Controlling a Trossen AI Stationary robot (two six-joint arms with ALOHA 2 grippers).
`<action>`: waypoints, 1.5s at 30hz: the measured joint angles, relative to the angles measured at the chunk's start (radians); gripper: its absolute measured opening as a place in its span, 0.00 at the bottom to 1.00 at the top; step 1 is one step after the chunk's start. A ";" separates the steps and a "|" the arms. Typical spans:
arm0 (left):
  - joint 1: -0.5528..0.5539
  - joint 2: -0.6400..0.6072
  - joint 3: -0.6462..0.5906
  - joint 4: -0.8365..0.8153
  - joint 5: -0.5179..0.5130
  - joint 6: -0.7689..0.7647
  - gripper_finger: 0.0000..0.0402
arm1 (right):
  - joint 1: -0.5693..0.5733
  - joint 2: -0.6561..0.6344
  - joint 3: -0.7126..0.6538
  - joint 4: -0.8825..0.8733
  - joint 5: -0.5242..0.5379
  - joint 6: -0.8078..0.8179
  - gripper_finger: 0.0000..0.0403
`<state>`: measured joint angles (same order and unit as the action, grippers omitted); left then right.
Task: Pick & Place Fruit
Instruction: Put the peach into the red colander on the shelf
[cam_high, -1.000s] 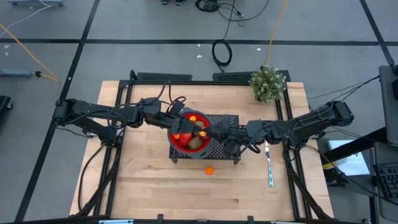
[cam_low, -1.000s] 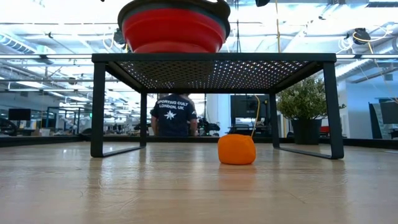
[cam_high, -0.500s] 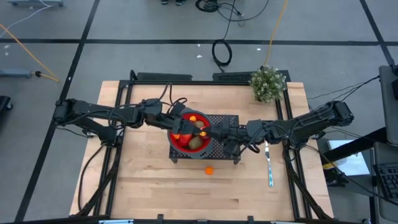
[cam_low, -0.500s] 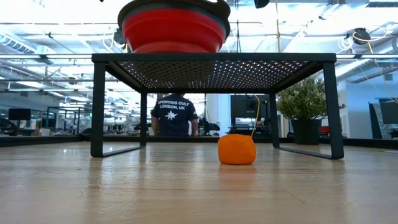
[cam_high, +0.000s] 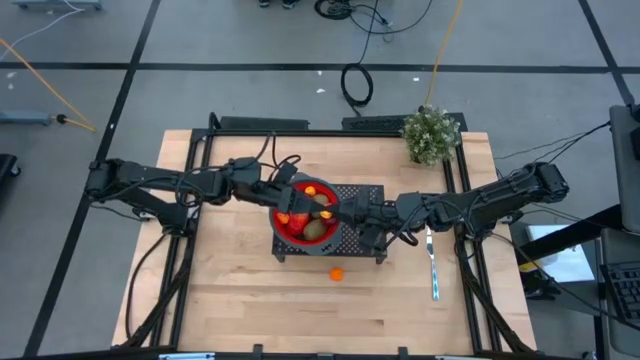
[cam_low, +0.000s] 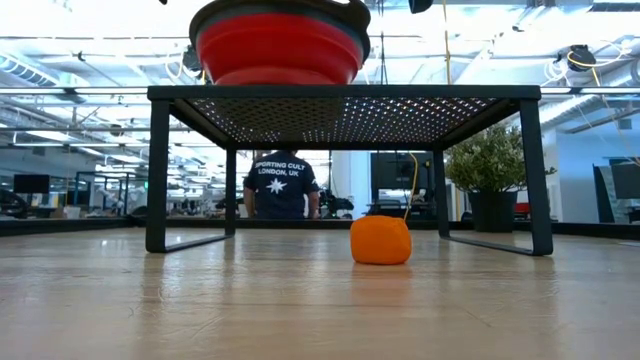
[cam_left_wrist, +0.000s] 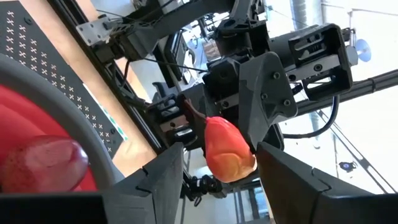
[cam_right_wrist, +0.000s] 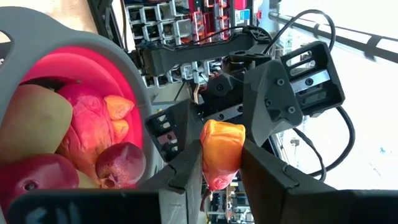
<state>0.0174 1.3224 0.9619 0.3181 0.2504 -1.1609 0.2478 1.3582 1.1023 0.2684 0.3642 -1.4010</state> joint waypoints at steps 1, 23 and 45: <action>0.000 0.000 0.000 0.000 0.000 0.000 0.50 | 0.000 0.000 0.000 0.000 0.000 0.000 0.23; -0.001 0.000 -0.001 0.017 0.005 0.014 0.21 | -0.007 0.060 0.000 0.031 0.000 -0.003 0.23; 0.129 0.000 -0.001 -0.010 0.175 0.124 0.18 | 0.085 0.086 -0.001 0.086 0.035 -0.088 0.23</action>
<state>0.1468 1.3224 0.9611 0.3084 0.4257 -1.0372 0.3328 1.4445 1.1015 0.3540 0.3988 -1.4886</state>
